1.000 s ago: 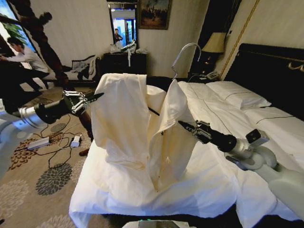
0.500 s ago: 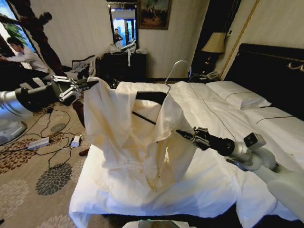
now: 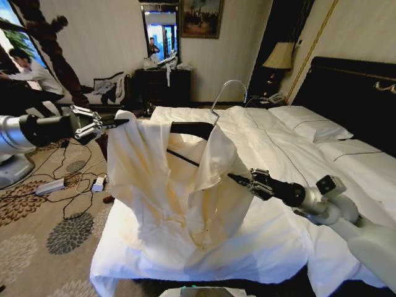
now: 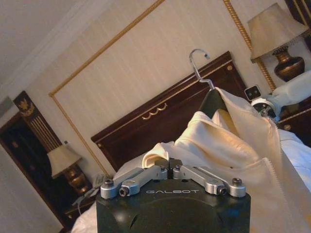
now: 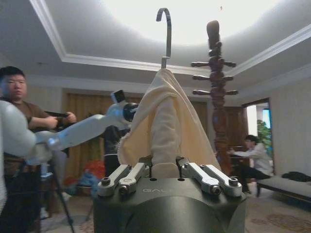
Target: Pick up the clothes from the bed and hang them on the clothes hanger.
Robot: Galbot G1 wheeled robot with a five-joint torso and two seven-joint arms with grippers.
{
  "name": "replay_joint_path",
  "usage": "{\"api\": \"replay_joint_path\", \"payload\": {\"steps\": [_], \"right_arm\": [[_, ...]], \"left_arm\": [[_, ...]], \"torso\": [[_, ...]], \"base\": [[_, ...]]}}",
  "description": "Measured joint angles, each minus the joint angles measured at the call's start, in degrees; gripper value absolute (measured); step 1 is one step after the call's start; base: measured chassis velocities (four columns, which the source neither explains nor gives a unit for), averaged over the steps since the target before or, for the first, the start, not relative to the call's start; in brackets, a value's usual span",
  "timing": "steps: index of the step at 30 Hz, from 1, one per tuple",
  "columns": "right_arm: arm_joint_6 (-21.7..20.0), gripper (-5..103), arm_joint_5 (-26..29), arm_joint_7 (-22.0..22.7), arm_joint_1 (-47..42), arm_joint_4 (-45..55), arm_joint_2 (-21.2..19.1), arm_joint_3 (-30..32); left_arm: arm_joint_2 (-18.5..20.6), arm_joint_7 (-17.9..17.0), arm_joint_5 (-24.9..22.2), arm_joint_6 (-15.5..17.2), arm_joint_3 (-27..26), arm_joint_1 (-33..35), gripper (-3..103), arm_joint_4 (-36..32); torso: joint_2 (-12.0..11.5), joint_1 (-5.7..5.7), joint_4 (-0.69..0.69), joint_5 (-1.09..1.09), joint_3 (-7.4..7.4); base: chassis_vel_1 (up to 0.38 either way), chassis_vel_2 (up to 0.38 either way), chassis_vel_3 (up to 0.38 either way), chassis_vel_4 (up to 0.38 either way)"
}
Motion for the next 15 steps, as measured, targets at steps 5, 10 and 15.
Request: {"api": "replay_joint_path", "payload": {"steps": [5, 10, 15], "right_arm": [[-0.4, 21, 1.6, -1.3, -0.1, 0.3, -0.1, -0.4], [-0.6, 21, 3.6, -1.7, 0.0, 0.7, -0.2, -0.5], [-0.7, 21, 4.2, -1.8, 0.0, 0.8, -0.1, -0.6]], "left_arm": [[1.6, 2.6, -1.4, 0.0, 0.1, -0.2, -3, 1.4], [2.6, 5.4, -2.8, 0.2, 0.1, -0.3, 12, 2.9], [4.1, 11.6, -5.8, 1.8, 0.2, -0.1, 33, 5.5]], "torso": [[0.0, 0.00, 0.00, 0.01, 0.00], [0.0, 0.00, 0.00, 0.01, 0.00], [0.0, 0.00, 0.00, 0.01, 0.00]], "base": [[0.000, 0.000, 0.000, 0.000], [0.000, 0.000, 0.000, 0.000], [0.000, 0.000, 0.000, 0.000]]}}
